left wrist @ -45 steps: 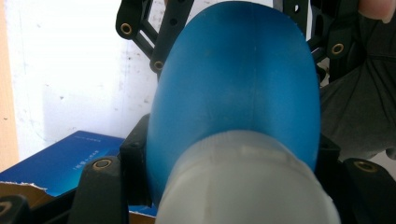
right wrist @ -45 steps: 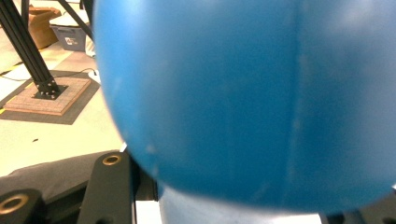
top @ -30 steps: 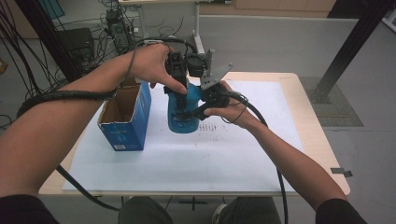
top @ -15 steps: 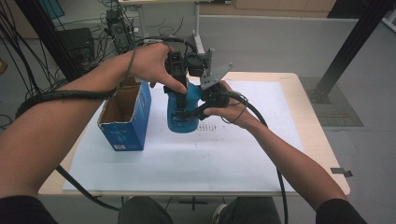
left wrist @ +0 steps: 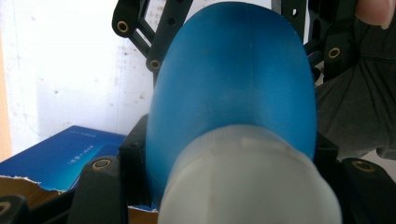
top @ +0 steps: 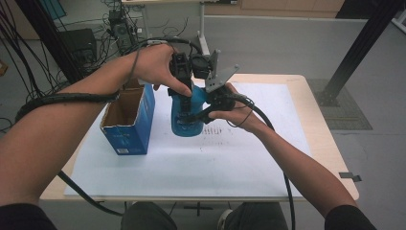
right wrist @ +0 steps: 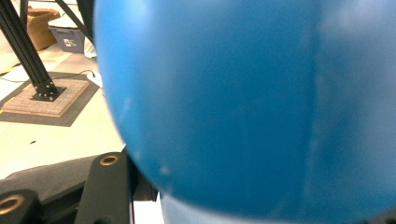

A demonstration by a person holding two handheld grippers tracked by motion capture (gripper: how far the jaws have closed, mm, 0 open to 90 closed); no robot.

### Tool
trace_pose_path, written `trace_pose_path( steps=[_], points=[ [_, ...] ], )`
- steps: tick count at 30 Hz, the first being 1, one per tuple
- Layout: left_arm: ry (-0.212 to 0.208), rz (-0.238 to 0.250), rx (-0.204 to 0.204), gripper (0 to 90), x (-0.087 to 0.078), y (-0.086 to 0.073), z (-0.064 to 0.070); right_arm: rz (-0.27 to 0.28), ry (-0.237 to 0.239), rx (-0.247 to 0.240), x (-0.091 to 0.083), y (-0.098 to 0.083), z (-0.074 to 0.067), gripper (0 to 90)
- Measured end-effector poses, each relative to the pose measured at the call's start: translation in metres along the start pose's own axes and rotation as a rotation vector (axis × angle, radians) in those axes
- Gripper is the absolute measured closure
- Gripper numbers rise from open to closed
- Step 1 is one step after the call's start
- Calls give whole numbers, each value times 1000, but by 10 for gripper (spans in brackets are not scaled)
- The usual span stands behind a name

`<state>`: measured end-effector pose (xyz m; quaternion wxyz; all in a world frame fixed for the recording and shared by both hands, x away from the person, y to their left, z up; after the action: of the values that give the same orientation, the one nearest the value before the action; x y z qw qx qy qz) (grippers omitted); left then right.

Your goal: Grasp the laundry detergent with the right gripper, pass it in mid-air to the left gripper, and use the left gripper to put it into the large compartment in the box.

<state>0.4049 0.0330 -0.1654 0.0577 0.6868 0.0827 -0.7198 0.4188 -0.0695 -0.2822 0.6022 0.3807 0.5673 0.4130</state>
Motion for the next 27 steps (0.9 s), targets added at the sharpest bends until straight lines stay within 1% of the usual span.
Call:
trace_pose_path(
  steps=[6,9,10,11,13,16,18,20,21,23,24,25,27],
  points=[
    [3,1,-7,378,-3,1,0,9,-8,-5,-1,1,1,413],
    [3,1,-11,378,-3,1,-1,11,-12,1,-1,1,1,399],
    [0,3,-15,378,-3,0,-1,12,-16,7,-1,1,1,356],
    [-1,4,-18,378,-3,0,-1,15,-42,41,-2,-1,2,242],
    [-3,2,-26,378,-4,-1,-1,8,-54,66,-4,-2,3,192],
    [2,6,-47,377,-8,-3,-3,-11,-68,88,-11,-4,3,120],
    [9,2,-69,377,-10,-4,-5,-39,-97,107,-17,-4,2,71],
    [14,-4,-90,377,-13,-5,-8,-77,-121,118,-22,-5,1,71],
    [16,1,-101,378,-14,-6,-9,-103,-134,125,-26,-6,0,72],
    [9,8,-144,378,-19,-10,-13,-136,-141,142,-33,-7,-1,73],
    [8,14,-157,378,-21,-11,-14,-163,-154,148,-38,-8,-3,73],
    [10,21,-178,377,-24,-13,-16,-177,-167,152,-42,-9,-3,71],
    [17,33,-226,377,-30,-17,-19,-215,-198,176,-54,-11,-4,60]
  ],
)
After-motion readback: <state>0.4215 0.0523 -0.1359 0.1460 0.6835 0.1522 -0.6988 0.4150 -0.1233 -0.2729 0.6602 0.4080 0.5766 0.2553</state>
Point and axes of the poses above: each handheld gripper's, and its own axes: x roughly forward along the jaws, y roughly out of its top, z roughly to its right, the point moved 1 cm from there along x, roughly forward along the jaws, and after that the axes turned 5 degrees about -y, right-handed, at the moved point
